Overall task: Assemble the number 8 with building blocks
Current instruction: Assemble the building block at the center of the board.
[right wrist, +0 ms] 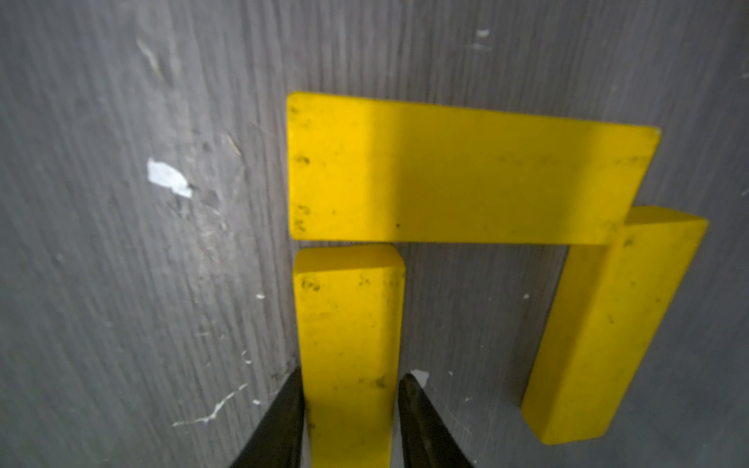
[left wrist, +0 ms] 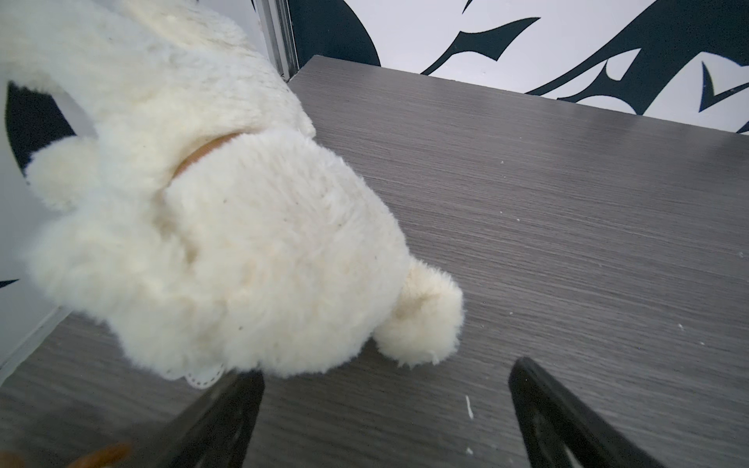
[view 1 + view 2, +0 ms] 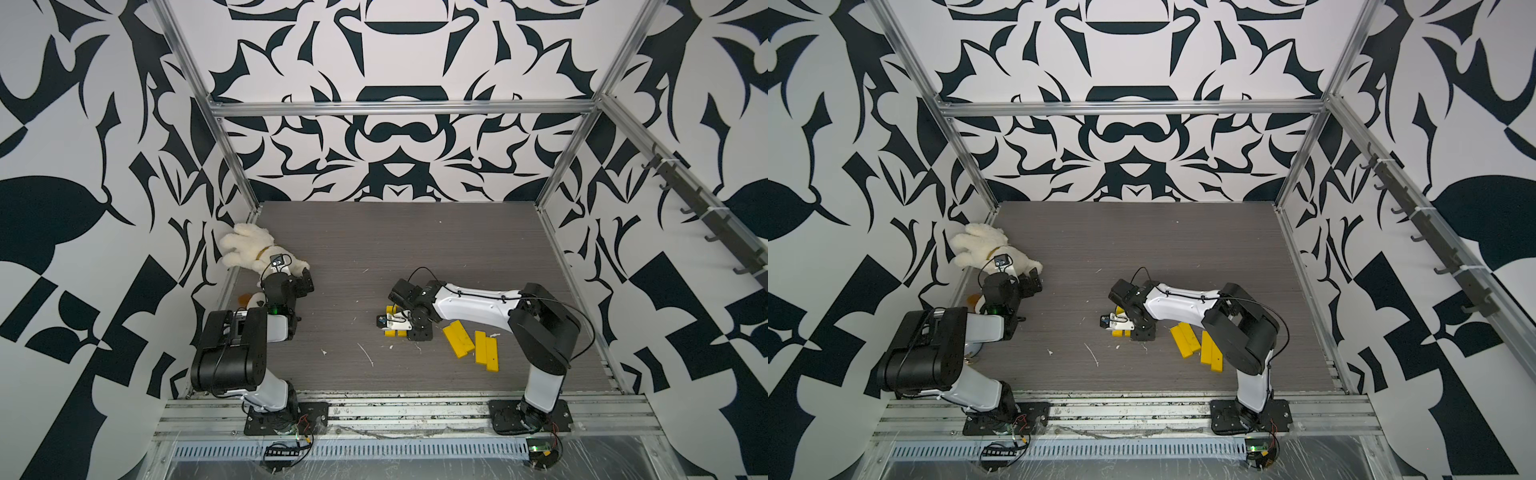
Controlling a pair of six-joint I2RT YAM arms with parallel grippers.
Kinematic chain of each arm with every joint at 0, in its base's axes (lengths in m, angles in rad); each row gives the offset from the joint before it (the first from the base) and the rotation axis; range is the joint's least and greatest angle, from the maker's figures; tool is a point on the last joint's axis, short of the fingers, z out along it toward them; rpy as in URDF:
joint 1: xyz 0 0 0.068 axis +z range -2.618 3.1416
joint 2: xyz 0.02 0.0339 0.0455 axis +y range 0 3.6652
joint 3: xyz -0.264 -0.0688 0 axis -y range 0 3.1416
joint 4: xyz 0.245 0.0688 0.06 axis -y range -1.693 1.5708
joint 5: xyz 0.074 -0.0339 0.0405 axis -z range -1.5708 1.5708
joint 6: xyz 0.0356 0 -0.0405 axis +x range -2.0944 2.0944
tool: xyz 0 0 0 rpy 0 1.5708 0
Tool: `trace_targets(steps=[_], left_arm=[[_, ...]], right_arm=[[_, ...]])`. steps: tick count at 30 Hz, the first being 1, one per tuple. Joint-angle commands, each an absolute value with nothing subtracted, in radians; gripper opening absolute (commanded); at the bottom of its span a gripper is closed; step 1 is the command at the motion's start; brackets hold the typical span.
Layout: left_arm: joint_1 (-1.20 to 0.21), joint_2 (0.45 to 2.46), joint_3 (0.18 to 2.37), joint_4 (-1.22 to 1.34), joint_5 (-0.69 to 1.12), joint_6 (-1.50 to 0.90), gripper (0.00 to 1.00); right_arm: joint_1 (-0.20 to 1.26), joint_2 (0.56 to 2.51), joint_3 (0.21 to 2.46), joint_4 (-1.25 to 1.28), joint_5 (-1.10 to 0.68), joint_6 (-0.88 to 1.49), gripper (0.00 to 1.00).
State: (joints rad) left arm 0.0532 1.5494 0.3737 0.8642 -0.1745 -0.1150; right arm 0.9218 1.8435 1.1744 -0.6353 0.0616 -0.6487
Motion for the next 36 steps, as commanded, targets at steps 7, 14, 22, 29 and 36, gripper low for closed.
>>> trace_targets(steps=[7, 14, 22, 29, 36], left_arm=[[0.057, 1.543, 0.380, 0.881, -0.168, -0.115, 0.99], [0.057, 1.544, 0.379, 0.881, -0.168, -0.115, 0.99], [0.058, 1.543, 0.380, 0.882, -0.168, -0.115, 0.99], [0.057, 1.503, 0.400, 0.821, -0.141, -0.100, 0.99], [-0.012, 1.227, 0.652, 0.248, -0.041, -0.111, 0.99]], right_arm=[[0.912, 1.859, 1.190, -0.637, 0.088, -0.663, 0.34], [0.912, 1.840, 1.183, -0.628, 0.072, -0.645, 0.43], [0.911, 1.793, 1.172, -0.614, 0.056, -0.630, 0.63], [0.907, 1.673, 1.158, -0.600, 0.064, -0.583, 0.66], [0.838, 1.386, 1.164, -0.614, -0.039, -0.456, 0.74]])
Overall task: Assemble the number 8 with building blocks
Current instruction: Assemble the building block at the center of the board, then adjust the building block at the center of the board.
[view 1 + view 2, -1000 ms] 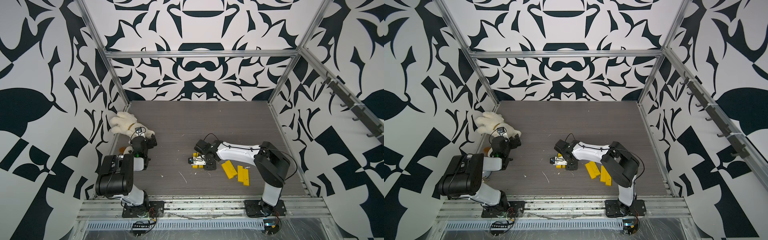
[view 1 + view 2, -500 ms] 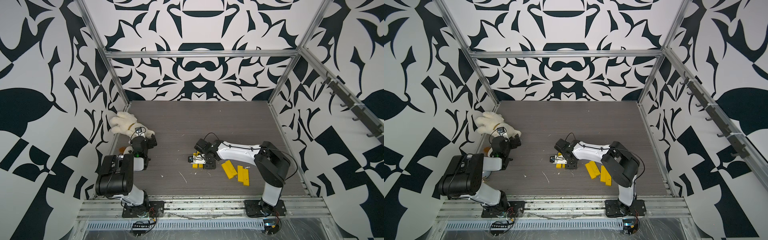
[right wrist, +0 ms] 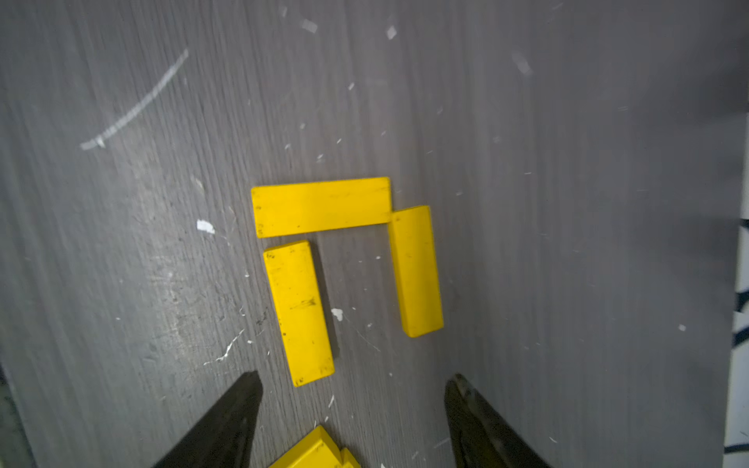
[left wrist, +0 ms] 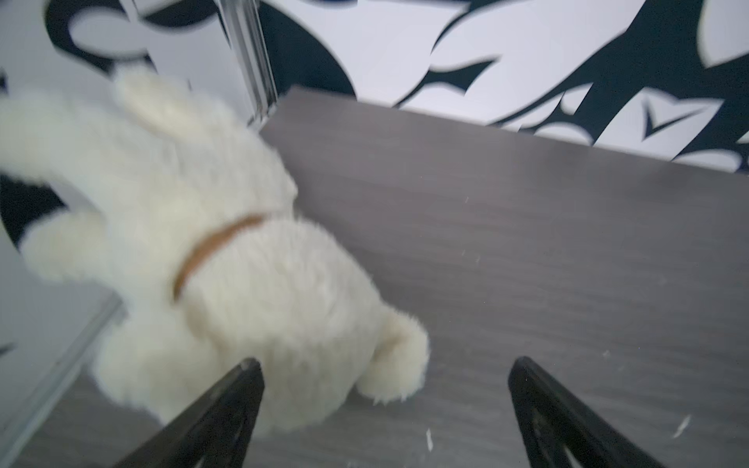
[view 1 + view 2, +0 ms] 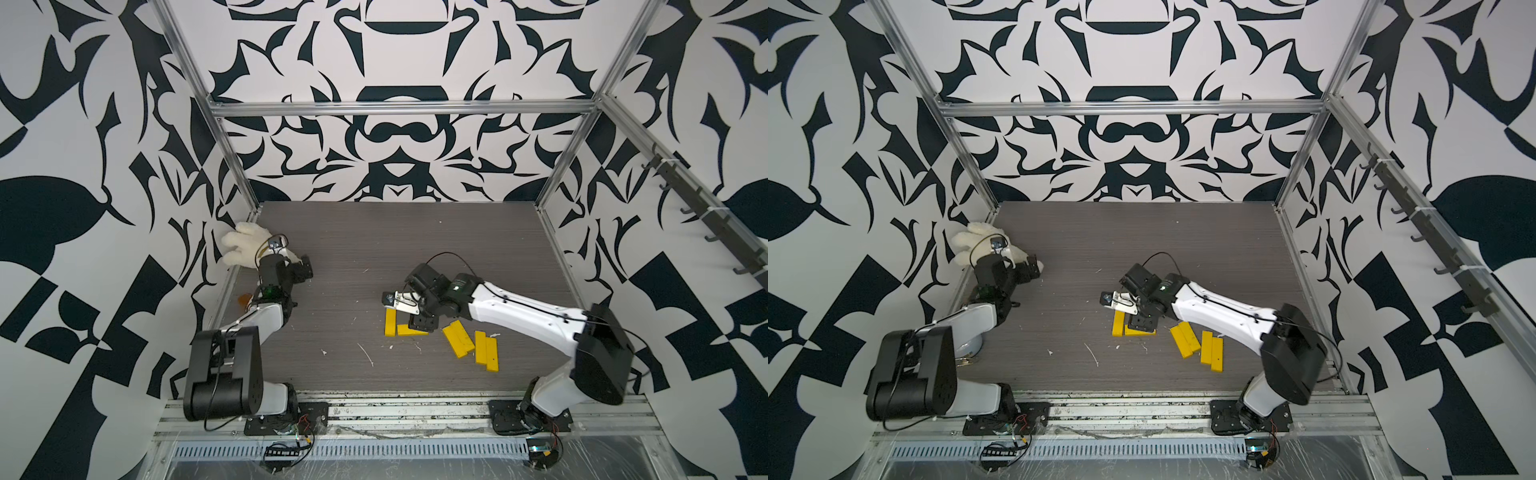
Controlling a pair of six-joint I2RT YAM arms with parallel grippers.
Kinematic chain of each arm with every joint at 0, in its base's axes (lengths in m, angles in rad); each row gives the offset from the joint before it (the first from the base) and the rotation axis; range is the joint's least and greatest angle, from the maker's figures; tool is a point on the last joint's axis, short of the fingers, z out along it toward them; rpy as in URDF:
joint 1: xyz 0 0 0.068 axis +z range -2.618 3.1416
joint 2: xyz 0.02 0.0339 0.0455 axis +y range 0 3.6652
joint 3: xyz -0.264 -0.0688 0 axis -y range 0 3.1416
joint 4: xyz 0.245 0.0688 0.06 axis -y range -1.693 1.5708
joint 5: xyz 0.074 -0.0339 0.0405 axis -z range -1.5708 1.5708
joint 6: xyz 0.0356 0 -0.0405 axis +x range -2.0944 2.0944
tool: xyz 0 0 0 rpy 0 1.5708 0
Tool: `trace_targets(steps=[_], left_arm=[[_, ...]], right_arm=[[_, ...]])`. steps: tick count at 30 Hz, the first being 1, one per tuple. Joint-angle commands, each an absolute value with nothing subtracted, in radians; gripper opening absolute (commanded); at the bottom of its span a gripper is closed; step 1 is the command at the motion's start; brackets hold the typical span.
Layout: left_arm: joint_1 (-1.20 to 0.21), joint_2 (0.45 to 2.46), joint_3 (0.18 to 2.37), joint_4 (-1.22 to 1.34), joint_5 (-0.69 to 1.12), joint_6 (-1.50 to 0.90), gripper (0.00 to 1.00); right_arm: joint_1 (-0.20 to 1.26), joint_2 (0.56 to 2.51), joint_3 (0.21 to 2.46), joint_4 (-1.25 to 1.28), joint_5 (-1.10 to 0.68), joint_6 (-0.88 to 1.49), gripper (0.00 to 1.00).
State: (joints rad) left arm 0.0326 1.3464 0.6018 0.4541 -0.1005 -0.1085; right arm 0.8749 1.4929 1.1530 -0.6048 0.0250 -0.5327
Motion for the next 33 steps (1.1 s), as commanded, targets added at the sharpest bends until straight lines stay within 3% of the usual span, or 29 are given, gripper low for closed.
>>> trace_targets(steps=[1, 6, 11, 17, 23, 33], left_arm=[[-0.044, 1.188, 0.658, 0.208, -0.043, -0.107, 0.99], [-0.191, 1.100, 0.704, -0.012, -0.047, -0.099, 0.99], [-0.370, 1.118, 0.724, -0.170, -0.206, -0.120, 0.99], [-0.514, 1.219, 0.770, -0.332, -0.387, -0.168, 0.99], [-0.660, 1.321, 0.829, -0.481, -0.490, -0.242, 0.99], [-0.735, 1.358, 0.850, -0.592, -0.436, -0.524, 0.99]], right_arm=[[0.821, 1.327, 1.111, -0.590, -0.031, -0.455, 0.73], [0.811, 1.122, 0.845, -0.482, 0.073, -0.441, 0.71], [0.810, 1.021, 0.760, -0.444, 0.059, -0.313, 0.71], [0.810, 1.097, 0.771, -0.427, 0.183, -0.312, 0.70], [0.810, 1.151, 0.800, -0.317, 0.157, -0.307, 0.70], [0.810, 1.235, 0.848, -0.331, 0.109, -0.346, 0.69]])
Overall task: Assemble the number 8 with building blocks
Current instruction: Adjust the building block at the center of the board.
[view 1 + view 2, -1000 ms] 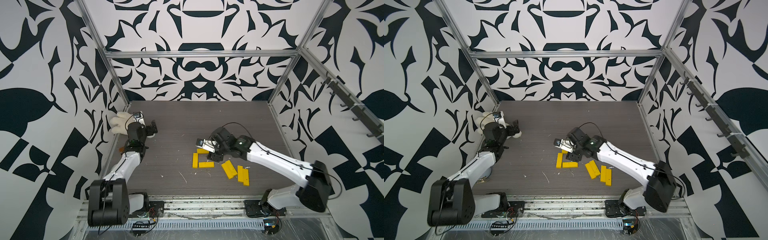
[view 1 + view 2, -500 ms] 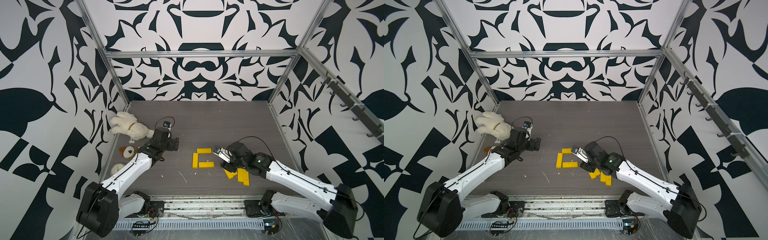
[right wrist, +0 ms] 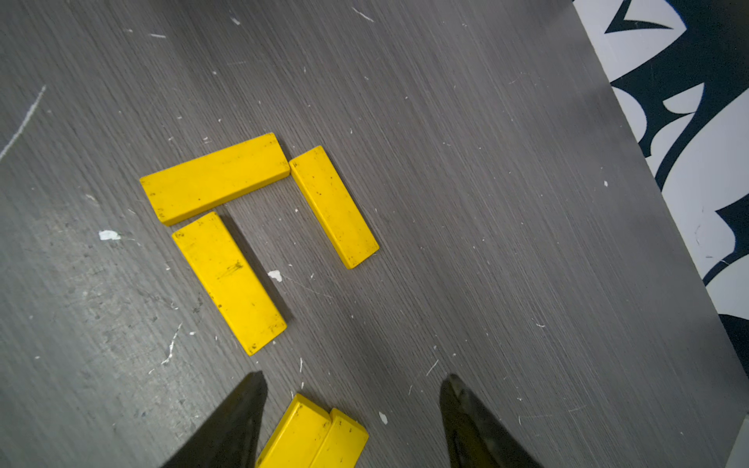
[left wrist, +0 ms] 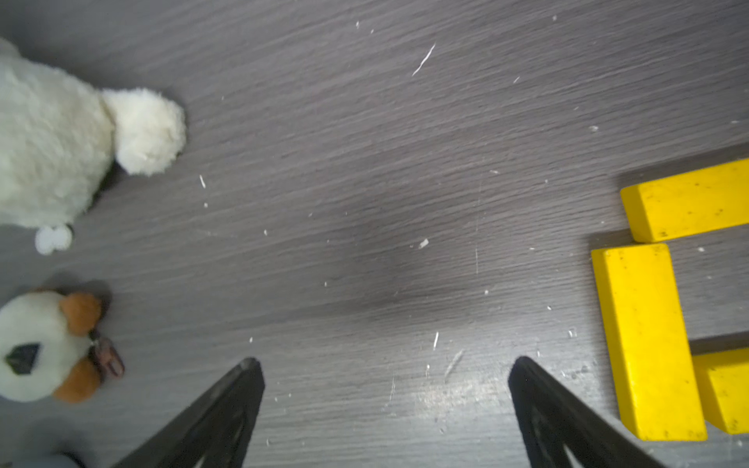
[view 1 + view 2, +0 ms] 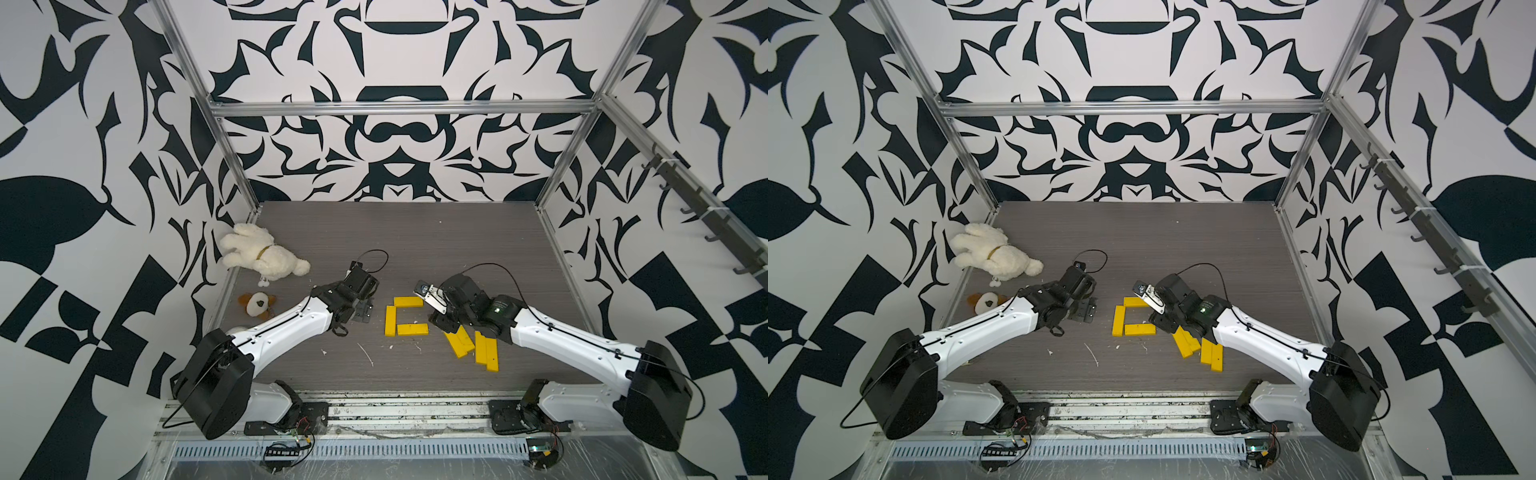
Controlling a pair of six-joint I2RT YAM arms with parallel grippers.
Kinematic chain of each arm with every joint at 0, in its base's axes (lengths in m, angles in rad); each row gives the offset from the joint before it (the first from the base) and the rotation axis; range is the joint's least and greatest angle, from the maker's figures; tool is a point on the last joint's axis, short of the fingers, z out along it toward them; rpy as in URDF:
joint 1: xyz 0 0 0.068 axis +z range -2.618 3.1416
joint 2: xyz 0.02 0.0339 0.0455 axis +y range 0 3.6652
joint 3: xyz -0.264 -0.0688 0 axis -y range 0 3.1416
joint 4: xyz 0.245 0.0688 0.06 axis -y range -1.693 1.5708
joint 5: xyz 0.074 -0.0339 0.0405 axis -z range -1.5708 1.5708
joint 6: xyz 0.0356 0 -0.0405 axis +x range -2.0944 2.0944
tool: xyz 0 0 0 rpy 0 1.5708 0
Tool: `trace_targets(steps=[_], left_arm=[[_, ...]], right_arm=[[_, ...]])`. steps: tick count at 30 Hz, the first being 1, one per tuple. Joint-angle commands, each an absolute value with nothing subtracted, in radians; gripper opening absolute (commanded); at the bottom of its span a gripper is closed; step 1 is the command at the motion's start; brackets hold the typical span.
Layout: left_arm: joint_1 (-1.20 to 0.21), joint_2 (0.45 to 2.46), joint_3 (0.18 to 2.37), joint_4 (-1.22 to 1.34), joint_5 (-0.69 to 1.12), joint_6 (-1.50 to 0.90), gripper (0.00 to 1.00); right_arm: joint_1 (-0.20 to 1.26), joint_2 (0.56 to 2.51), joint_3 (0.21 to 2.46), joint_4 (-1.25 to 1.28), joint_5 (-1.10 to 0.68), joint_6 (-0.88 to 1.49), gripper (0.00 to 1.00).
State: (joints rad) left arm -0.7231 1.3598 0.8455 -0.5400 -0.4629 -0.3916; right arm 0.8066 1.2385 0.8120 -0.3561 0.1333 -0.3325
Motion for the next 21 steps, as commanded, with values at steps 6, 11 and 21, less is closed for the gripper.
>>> trace_targets(steps=[6, 11, 21], left_arm=[[-0.789, 1.420, 0.825, -0.538, -0.383, -0.660, 0.99], [-0.831, 1.476, 0.790, -0.462, -0.338, -0.729, 0.99], [-0.841, 1.479, 0.721, -0.413, -0.355, -0.779, 0.99]], right_arm=[[0.810, 1.239, 0.815, -0.299, 0.100, -0.350, 0.68], [0.810, 1.257, 0.807, -0.296, 0.133, -0.348, 0.68], [0.810, 1.266, 0.782, -0.248, 0.103, -0.287, 0.68]])
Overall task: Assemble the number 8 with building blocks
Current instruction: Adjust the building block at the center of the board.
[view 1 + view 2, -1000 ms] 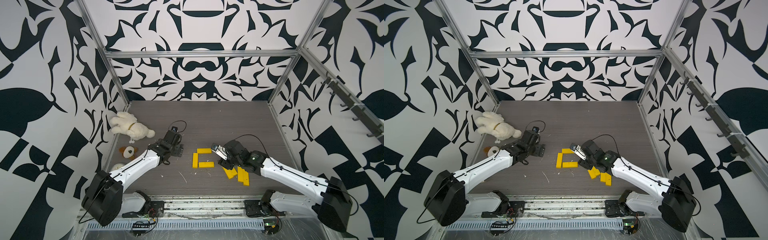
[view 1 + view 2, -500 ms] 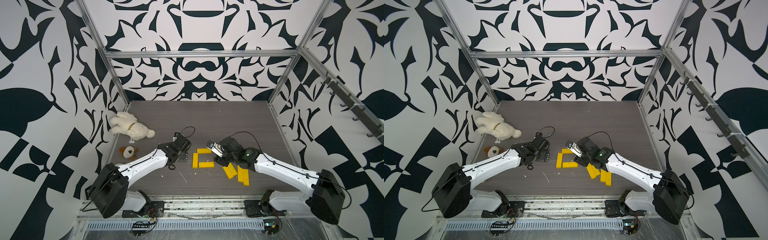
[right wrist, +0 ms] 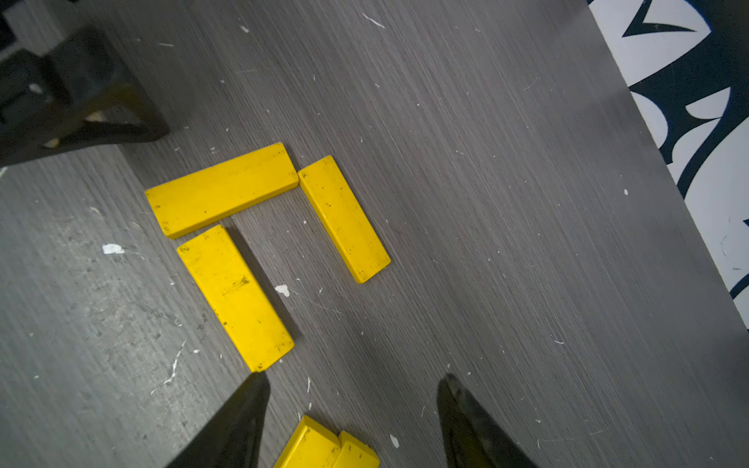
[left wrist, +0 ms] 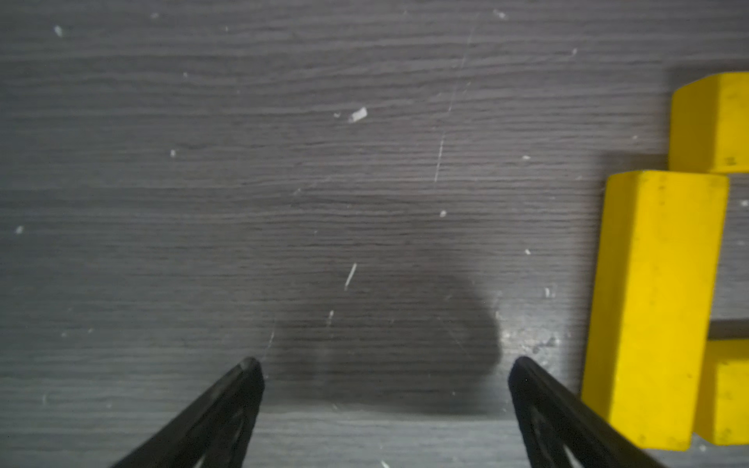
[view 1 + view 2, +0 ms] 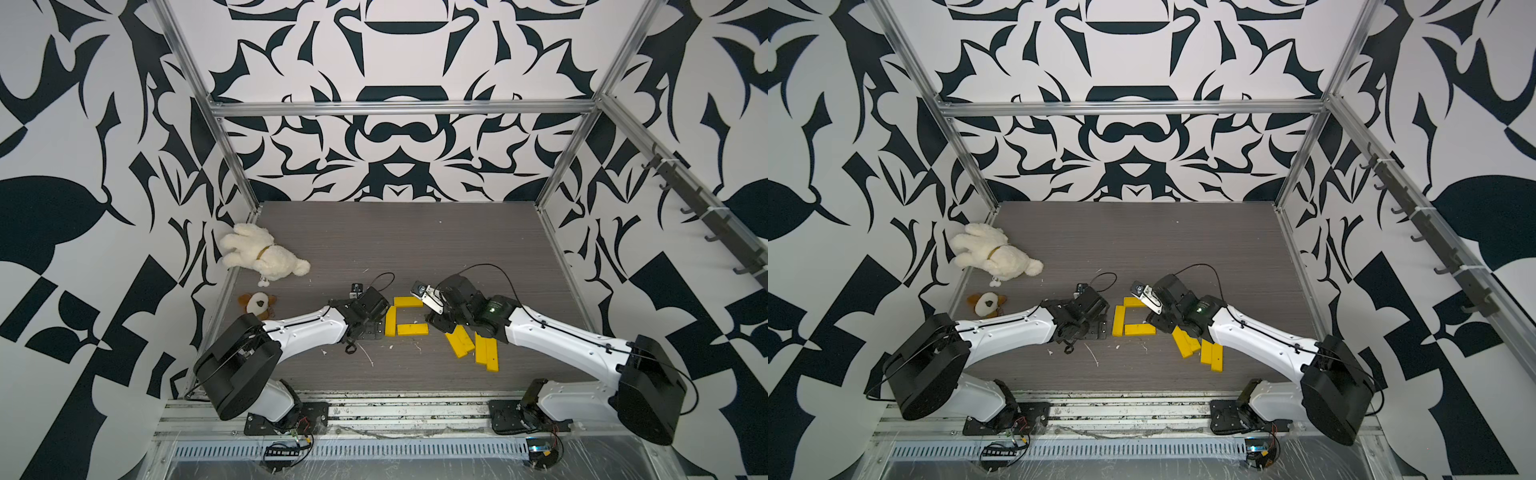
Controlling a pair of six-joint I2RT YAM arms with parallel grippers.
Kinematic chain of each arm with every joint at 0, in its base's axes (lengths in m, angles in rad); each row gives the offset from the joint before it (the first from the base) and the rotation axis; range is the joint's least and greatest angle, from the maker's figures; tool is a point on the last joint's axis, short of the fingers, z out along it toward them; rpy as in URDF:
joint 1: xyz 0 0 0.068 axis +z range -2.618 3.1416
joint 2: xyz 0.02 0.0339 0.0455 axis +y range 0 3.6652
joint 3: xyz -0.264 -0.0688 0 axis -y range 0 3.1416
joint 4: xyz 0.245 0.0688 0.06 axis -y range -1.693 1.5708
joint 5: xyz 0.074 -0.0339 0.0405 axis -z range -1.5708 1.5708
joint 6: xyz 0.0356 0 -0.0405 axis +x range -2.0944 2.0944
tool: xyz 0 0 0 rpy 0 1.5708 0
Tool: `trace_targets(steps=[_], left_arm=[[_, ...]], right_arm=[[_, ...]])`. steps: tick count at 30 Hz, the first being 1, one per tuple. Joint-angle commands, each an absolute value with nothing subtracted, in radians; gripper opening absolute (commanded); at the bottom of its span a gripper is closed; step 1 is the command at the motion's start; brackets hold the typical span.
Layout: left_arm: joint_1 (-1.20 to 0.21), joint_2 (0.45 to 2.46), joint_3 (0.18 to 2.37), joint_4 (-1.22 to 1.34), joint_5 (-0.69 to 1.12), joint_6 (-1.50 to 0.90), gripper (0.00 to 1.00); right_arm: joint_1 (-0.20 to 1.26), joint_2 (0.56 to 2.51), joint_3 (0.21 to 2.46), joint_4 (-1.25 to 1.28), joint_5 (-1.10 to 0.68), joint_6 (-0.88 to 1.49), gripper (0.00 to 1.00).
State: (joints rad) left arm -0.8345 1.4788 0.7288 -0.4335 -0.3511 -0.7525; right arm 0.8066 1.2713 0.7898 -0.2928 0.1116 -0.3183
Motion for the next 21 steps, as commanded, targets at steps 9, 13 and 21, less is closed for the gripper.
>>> trace_targets(steps=[9, 13, 21], left_arm=[[-0.886, 1.563, 0.763, -0.392, -0.356, -0.771, 0.99], [-0.897, 1.594, 0.774, -0.390, -0.354, -0.782, 0.99], [-0.913, 1.598, 0.784, -0.394, -0.365, -0.795, 0.99]], right_arm=[[0.807, 1.266, 0.792, -0.260, 0.131, -0.277, 0.68], [0.806, 1.259, 0.789, -0.262, 0.148, -0.276, 0.69], [0.805, 1.265, 0.796, -0.259, 0.162, -0.292, 0.69]])
